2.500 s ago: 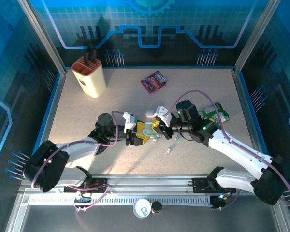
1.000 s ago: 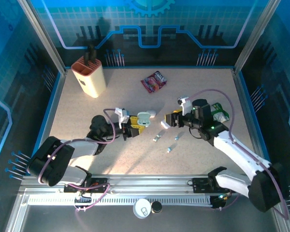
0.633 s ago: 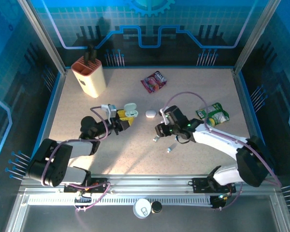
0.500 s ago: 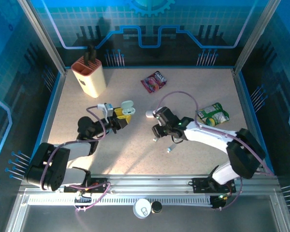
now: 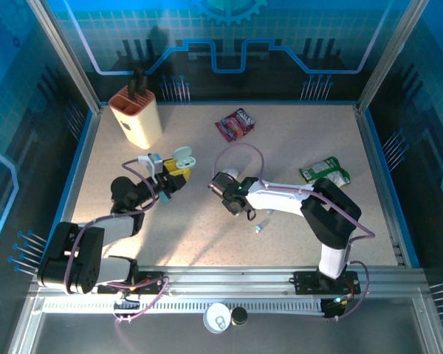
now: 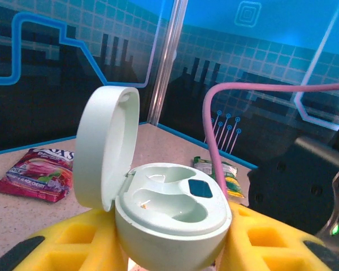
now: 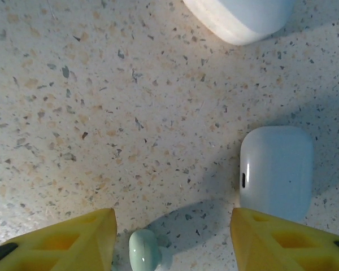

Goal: Insert the wireless bluetooth earbuds into the charging case

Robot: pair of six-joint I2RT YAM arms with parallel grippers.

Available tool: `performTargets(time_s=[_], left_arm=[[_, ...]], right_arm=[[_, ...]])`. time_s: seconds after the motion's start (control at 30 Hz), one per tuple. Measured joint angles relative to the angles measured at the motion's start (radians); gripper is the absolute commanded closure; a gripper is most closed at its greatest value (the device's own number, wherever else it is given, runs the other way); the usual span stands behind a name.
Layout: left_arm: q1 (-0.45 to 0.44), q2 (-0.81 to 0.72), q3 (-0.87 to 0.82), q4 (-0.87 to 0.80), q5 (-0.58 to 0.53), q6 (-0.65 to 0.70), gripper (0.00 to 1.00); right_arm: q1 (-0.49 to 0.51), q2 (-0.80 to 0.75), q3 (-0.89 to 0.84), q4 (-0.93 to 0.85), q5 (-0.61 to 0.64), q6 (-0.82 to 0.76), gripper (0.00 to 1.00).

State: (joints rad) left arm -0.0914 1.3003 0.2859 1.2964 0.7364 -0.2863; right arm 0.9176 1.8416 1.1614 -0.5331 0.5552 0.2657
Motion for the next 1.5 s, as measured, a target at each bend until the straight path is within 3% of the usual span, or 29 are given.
performTargets(time_s=[0.3, 0.83, 1.0, 1.3, 1.5], left_arm=[[0.001, 0.024, -0.003, 0.032, 0.001, -0.010, 0.62], [0.003, 0.037, -0.003, 0.052, 0.001, -0.030, 0.63], [0.003, 0.041, -0.003, 0.056, 0.001, -0.030, 0.63], [0.004, 0.042, -0.003, 0.057, 0.001, -0.029, 0.63], [0.004, 0.043, -0.003, 0.057, 0.001, -0.030, 0.63]], right_arm=[[0.003, 0.043, 0.023, -0.043, 0.025, -0.002, 0.52], [0.005, 0.061, 0.038, -0.099, 0.025, -0.002, 0.49], [0.005, 0.061, 0.039, -0.121, 0.025, -0.004, 0.62], [0.005, 0.061, 0.046, -0.148, 0.025, -0.011, 0.76], [0.005, 0.063, 0.055, -0.159, 0.024, -0.005, 0.68]])
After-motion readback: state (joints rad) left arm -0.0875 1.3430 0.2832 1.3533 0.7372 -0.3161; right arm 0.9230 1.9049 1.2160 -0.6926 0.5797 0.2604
